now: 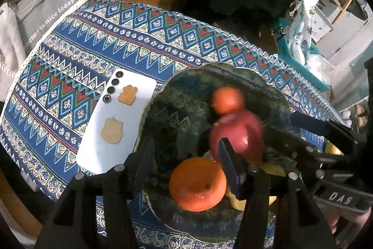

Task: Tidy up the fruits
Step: 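Lower the orange into the bowl with the left tool while the right tool lowers the apple, then open both tools and move them back toward the remaining fruit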

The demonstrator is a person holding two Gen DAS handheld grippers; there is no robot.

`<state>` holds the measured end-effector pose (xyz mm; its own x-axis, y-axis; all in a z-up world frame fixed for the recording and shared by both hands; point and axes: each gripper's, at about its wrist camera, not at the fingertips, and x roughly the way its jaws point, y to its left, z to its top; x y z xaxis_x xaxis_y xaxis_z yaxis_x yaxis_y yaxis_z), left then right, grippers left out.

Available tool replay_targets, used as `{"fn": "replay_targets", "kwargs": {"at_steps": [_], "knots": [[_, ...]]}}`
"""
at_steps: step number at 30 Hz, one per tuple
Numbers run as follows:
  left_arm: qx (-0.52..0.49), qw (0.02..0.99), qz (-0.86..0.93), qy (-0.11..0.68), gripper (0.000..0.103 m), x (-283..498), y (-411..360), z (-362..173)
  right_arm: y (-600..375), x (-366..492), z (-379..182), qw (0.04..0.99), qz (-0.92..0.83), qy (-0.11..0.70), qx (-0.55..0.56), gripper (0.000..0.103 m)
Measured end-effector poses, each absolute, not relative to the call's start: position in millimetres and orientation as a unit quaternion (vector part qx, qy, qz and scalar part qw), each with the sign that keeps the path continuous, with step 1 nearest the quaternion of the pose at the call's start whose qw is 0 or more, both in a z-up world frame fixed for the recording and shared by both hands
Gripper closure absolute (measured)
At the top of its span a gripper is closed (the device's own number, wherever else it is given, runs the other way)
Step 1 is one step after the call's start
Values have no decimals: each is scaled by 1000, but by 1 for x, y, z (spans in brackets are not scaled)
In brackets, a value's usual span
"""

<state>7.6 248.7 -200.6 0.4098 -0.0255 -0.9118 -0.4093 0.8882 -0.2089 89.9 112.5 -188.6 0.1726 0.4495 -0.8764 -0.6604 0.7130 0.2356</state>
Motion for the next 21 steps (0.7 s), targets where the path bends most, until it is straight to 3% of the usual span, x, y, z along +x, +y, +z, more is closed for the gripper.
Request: {"fn": "replay_targets", "kwargs": {"at_steps": [21], "knots": [[-151, 852, 62, 498, 42, 11, 192, -153, 33, 89, -133, 810, 289, 500, -101, 27]]}}
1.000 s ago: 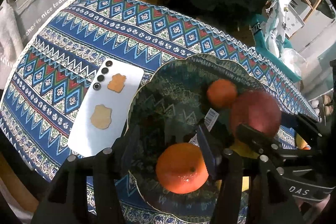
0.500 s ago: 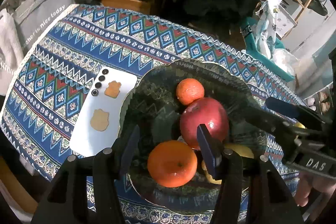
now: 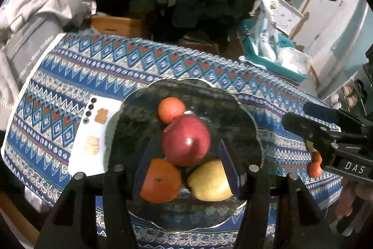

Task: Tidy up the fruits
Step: 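Open both tools and move them back toward the remaining fruit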

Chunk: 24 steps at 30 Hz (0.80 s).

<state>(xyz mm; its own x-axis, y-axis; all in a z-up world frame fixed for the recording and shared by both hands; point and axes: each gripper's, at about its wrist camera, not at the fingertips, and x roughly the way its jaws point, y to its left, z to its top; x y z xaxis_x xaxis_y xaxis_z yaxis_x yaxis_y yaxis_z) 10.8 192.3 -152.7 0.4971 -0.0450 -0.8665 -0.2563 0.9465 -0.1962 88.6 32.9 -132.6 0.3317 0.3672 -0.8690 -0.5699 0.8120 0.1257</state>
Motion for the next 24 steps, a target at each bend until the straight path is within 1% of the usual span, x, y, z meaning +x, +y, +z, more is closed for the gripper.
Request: {"fn": "replay_targets", "kwargs": {"at_steps": [14, 18, 24], "knots": [[-101, 869, 14, 484, 41, 11, 137, -123, -40, 71, -109, 833, 252, 483, -102, 27], [-89, 873, 1, 479, 37, 11, 121, -116, -62, 68, -104, 839, 237, 479, -101, 27], [-66, 878, -15, 473, 37, 11, 94, -107, -92, 61, -97, 847, 220, 474, -99, 26]]}}
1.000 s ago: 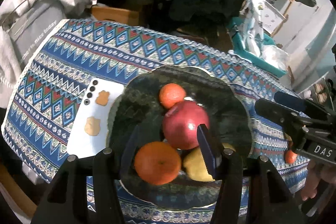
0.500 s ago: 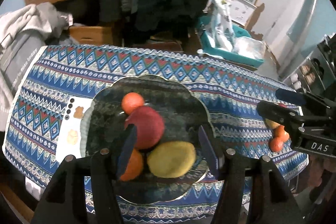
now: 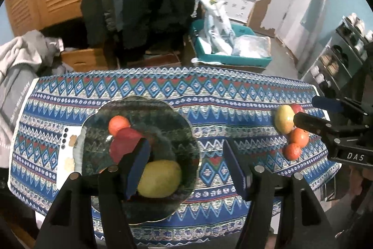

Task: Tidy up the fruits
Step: 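Open both tools and move them back toward the remaining fruit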

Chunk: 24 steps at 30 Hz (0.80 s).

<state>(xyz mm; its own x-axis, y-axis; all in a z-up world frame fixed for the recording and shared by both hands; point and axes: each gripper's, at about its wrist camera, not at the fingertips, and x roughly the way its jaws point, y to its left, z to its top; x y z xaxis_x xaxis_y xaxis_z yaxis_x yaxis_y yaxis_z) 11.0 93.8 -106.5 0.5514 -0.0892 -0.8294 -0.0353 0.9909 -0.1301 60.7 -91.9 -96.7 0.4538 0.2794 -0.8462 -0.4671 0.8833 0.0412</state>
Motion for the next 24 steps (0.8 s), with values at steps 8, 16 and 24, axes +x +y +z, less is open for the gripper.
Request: {"fn": "replay_targets", "kwargs": {"at_steps": [8, 16, 24], "knots": [[-24, 886, -34, 461, 29, 10, 60, -95, -131, 56, -94, 856, 197, 469, -91, 25], [0, 883, -62, 466, 27, 20, 25, -98, -162, 59, -104, 858, 173, 478, -76, 23], [18, 877, -80, 474, 27, 32, 1, -106, -193, 61, -119, 855, 147, 492, -66, 23]]}}
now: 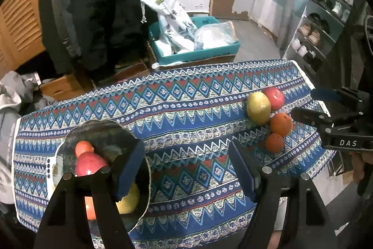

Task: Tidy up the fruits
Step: 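Open both tools and move them back toward the remaining fruit, then grasp a yellow pear with the left tool while the right tool grasps an orange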

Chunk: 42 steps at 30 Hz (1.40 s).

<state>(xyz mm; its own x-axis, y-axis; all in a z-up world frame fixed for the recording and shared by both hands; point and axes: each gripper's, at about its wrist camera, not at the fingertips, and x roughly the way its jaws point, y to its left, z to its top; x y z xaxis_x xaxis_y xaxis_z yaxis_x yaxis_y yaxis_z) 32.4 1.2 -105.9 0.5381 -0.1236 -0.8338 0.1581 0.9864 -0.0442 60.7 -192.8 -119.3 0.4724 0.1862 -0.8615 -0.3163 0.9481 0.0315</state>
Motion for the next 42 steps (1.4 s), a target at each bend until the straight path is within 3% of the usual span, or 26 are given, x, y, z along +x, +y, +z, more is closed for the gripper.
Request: {"fn": "replay_targets", "kwargs": {"at_steps": [39, 42], "knots": [[79, 835, -116, 532, 27, 78, -73, -193, -273, 113, -277, 773, 75, 629, 26, 23], [72, 834, -119, 534, 27, 79, -76, -193, -275, 112, -284, 769, 90, 631, 45, 34]]}}
